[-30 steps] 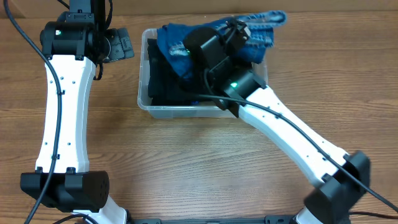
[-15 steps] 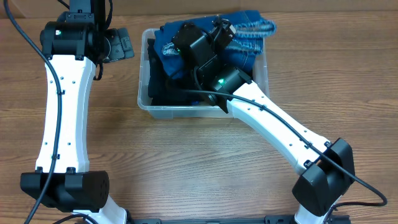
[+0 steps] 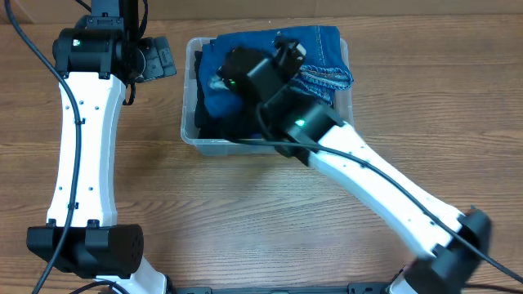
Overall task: Pack container
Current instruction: 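Carry the jeans over the bin and lay them on top, then press the jeans flat in the bin with the right gripper, withdraw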
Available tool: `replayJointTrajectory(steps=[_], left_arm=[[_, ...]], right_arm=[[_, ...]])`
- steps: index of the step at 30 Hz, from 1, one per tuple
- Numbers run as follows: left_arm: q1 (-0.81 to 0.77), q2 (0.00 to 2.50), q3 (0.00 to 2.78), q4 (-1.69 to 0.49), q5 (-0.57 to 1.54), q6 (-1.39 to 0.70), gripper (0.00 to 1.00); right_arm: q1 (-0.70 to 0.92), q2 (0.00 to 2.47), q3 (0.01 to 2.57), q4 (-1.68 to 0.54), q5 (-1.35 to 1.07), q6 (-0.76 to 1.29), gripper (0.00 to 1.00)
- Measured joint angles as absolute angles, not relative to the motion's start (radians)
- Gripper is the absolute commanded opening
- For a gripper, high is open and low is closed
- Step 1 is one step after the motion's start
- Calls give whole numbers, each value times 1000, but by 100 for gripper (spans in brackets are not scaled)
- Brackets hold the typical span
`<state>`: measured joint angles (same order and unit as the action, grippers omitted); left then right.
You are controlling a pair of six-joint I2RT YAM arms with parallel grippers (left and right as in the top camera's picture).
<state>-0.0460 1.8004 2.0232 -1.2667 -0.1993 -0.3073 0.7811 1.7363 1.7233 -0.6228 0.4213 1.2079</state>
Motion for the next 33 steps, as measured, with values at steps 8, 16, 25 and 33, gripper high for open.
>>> replayJointTrajectory(steps=[8, 16, 25, 33], left_arm=[[-46, 1801, 2023, -1267, -199, -307, 100], [-46, 1801, 2023, -1267, -199, -307, 100], [-46, 1802, 2023, -1267, -199, -307, 100], [-46, 1802, 2023, -1267, -199, -307, 100]], right_arm=[[780, 1641, 1754, -782, 315, 914, 22], [707, 1861, 1745, -655, 268, 644, 4], [709, 2230, 1745, -306, 171, 519, 4], [708, 2278, 1810, -363, 149, 514, 4]])
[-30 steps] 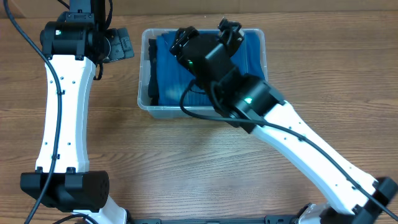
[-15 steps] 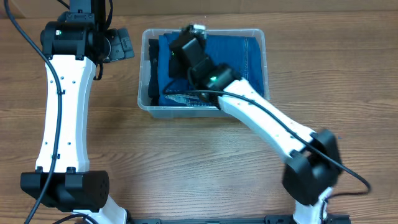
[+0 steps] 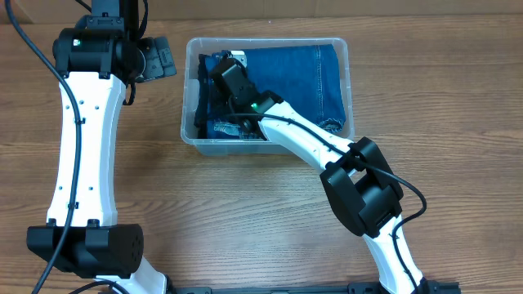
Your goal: Pack container
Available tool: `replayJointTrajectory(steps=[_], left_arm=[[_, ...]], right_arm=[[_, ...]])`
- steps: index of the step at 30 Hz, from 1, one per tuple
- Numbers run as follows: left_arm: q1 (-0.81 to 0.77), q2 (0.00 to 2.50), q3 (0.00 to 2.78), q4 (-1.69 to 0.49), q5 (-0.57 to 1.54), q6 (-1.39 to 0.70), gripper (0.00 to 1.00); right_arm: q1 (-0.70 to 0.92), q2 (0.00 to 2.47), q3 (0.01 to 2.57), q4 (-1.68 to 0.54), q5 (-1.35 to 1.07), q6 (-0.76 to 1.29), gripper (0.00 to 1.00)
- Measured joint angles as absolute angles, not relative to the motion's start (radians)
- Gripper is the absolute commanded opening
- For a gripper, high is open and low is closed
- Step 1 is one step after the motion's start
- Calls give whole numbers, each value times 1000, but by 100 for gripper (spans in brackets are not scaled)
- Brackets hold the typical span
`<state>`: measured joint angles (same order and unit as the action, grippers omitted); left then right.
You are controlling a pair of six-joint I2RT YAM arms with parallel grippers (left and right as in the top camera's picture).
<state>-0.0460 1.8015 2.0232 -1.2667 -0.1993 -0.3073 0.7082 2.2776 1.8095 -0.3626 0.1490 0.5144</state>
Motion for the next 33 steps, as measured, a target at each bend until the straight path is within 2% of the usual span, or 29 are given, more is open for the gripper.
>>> replayJointTrajectory(steps=[1, 3, 4, 5, 8, 13, 15, 22, 24, 29, 30, 33], left_arm=[[-46, 1802, 2023, -1267, -199, -307, 100], [-46, 1802, 2023, -1267, -199, -307, 100], [-46, 1802, 2023, -1267, -199, -307, 100], [-46, 1802, 2023, -1267, -199, -307, 100], [-46, 1802, 2023, -1267, -199, -307, 100], [-46, 1802, 2023, -1267, -199, -307, 100], [-46, 1802, 2023, -1267, -199, -307, 100], [-46, 1802, 2023, -1267, -199, -307, 100], [-46, 1802, 2023, -1267, -199, -307, 100], [-46, 1802, 2023, -1267, -199, -307, 100], [-46, 1802, 2023, -1267, -199, -307, 100], [-46, 1802, 2023, -1267, -200, -307, 100]], right_arm=[[708, 2278, 1822, -388, 147, 511, 4], [707, 2275, 1882, -485, 138, 495, 22], [707, 2270, 1908, -538, 136, 493, 51], [708, 2256, 1934, -586, 134, 478, 66], [702, 2157, 2008, -719, 134, 427, 98], [654, 1876, 2067, -849, 157, 378, 100], [619, 1763, 2089, -979, 183, 369, 100], [556, 1672, 2085, -1276, 289, 331, 100], [484, 1617, 2082, -1368, 352, 323, 100], [326, 1405, 2081, -1451, 406, 316, 100], [233, 1304, 2083, -1439, 422, 315, 100], [112, 1190, 2048, -1328, 395, 271, 100]])
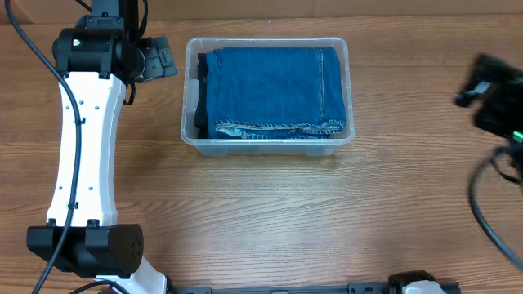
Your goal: Pack container
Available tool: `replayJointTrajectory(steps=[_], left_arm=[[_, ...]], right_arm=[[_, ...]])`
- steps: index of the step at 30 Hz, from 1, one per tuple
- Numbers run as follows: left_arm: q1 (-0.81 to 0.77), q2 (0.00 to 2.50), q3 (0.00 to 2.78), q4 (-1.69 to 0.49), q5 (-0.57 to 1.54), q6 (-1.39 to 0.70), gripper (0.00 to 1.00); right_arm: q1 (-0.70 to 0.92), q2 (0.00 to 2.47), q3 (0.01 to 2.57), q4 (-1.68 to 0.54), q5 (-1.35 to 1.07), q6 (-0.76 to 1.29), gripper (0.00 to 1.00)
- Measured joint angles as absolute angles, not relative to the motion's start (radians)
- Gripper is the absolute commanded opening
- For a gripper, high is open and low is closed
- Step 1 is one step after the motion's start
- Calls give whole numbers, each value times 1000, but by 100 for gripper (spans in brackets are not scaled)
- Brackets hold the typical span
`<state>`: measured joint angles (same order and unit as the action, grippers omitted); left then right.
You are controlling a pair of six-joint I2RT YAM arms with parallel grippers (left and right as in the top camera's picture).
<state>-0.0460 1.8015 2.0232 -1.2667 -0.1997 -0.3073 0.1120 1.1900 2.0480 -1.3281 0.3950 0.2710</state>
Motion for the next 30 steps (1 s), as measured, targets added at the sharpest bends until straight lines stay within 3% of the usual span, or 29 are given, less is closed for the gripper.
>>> replayJointTrajectory(steps=[5, 16, 21, 30], left_arm=[[-46, 1802, 2023, -1267, -199, -307, 100], [-46, 1802, 2023, -1265, -200, -307, 100], [-46, 1802, 2023, -1266, -199, -307, 100], [-46, 1802, 2023, -1266, -200, -307, 100]], right_arm=[[64, 962, 1772, -1021, 285, 126, 100], [35, 472, 781, -339, -25, 71, 100], [0, 234, 447, -234, -95, 74, 100], [-1, 35, 166, -124, -107, 93, 100]])
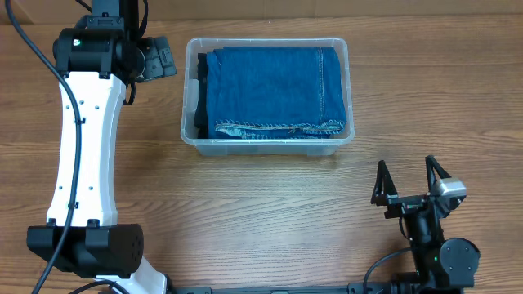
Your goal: Pack container
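Note:
A clear plastic container (348, 82) stands at the back middle of the table. Folded blue jeans (270, 86) lie flat inside and fill most of it, with a dark garment (198, 102) showing along the left wall. My left gripper (161, 60) hangs just left of the container's back left corner; its jaws are too dark to read. Far from the container, my right gripper (406, 181) sits at the front right, open and holding nothing.
The left arm (82, 131) stretches along the table's left side from its base at the front. The right arm's base (441, 257) is folded at the front right edge. A wooden tabletop (261, 212) lies in front of the container.
The right arm was at the table's right edge at mid-height; now it is folded at the front right with its gripper open. The jeans, container and left arm are unchanged.
At first my right gripper was in the container over bunched jeans. Then it was at the container's left end with the jeans flatter. By a second ago it was out at the right edge and the jeans lay flat. Now the arm is folded at the front.

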Available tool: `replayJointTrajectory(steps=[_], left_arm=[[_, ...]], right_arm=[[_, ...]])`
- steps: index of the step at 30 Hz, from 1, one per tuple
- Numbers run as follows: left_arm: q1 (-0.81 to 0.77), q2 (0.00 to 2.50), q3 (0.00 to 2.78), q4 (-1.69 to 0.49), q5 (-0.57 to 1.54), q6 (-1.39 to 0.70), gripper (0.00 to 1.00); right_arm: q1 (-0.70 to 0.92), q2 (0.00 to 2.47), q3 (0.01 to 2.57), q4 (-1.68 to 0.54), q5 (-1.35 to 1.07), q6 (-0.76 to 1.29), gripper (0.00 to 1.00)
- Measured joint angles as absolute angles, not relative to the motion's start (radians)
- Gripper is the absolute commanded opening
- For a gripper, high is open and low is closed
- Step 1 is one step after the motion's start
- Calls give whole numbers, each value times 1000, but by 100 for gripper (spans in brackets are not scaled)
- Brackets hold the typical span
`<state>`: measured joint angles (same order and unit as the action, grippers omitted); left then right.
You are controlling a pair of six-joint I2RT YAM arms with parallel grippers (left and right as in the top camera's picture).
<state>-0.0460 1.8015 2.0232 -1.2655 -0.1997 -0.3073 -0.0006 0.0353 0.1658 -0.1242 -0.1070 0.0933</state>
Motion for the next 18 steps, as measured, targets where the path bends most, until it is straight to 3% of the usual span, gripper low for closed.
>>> replayJointTrajectory(steps=[8, 18], left_arm=[[-46, 1802, 2023, -1266, -200, -307, 100], [-46, 1802, 2023, -1265, -200, -307, 100]], right_arm=[[-1, 15, 26, 48, -93, 126, 100], [0, 14, 19, -89, -52, 130, 100]])
